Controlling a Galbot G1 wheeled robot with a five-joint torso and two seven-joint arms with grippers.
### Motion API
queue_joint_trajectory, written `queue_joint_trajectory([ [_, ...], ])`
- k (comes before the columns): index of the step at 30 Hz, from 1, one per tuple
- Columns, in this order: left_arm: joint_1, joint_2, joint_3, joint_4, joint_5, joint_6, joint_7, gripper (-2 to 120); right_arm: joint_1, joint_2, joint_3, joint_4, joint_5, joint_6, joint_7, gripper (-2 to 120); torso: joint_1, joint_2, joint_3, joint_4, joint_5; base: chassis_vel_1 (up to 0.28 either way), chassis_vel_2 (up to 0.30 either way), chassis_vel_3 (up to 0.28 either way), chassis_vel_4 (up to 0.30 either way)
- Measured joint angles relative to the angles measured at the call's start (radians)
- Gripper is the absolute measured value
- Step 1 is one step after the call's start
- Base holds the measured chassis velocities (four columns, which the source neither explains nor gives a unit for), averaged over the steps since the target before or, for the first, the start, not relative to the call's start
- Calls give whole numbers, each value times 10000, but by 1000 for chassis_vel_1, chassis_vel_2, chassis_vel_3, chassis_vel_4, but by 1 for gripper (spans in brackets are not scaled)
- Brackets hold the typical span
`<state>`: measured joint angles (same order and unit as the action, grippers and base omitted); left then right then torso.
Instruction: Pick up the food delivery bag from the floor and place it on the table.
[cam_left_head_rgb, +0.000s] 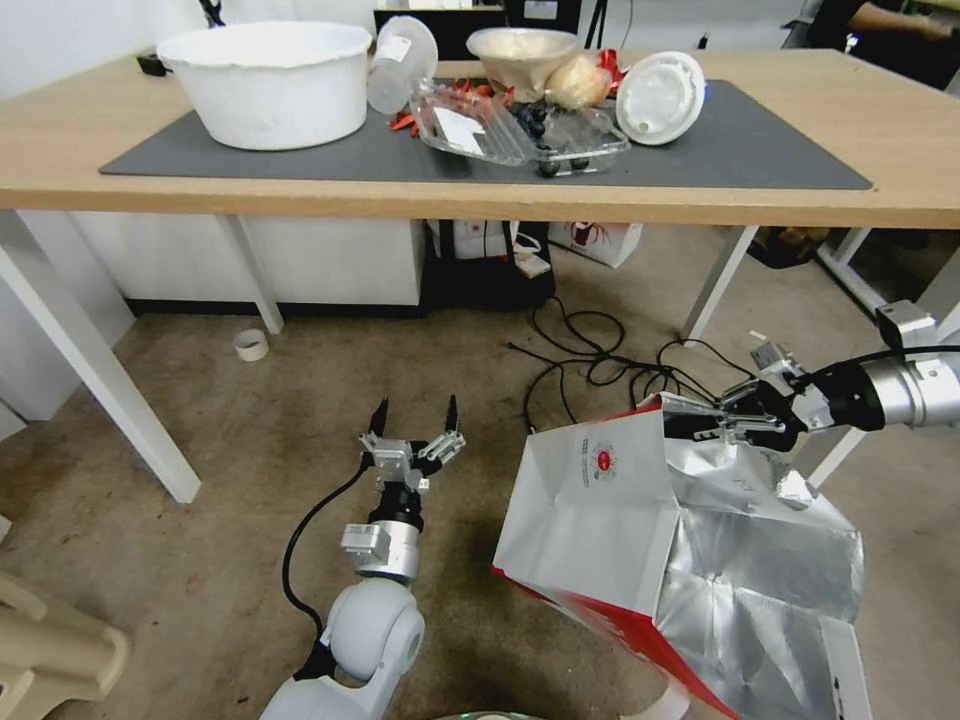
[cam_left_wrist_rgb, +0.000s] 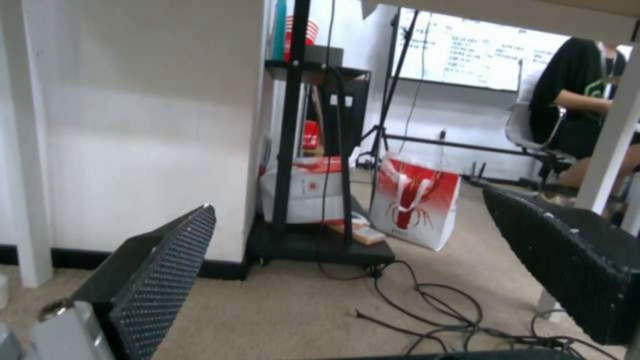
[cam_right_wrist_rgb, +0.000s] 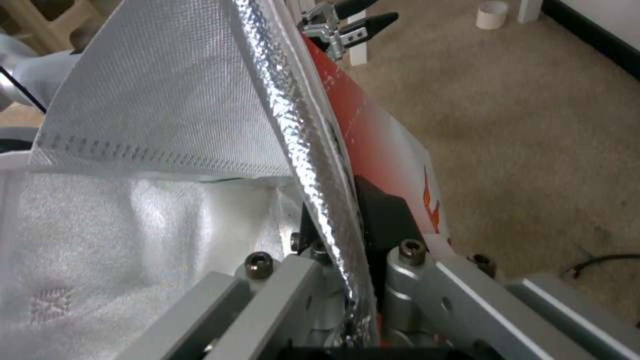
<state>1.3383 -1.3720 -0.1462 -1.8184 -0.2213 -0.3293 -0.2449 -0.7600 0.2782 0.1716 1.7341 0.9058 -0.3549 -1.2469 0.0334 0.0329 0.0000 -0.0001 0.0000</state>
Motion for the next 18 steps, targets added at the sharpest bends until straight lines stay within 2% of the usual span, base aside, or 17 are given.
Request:
queue_joint_trajectory([
  [8, 11, 1, -20, 64, -132, -213, 301, 100, 46, 2, -40, -4, -143, 33, -104, 0, 4, 194, 180, -1, 0, 0, 0, 0, 0],
  [18, 35, 19, 13, 41, -128, -193, 358, 100, 37, -24, -35, 37, -174, 47, -146, 0, 41, 659, 608, -1, 0, 0, 0, 0, 0],
])
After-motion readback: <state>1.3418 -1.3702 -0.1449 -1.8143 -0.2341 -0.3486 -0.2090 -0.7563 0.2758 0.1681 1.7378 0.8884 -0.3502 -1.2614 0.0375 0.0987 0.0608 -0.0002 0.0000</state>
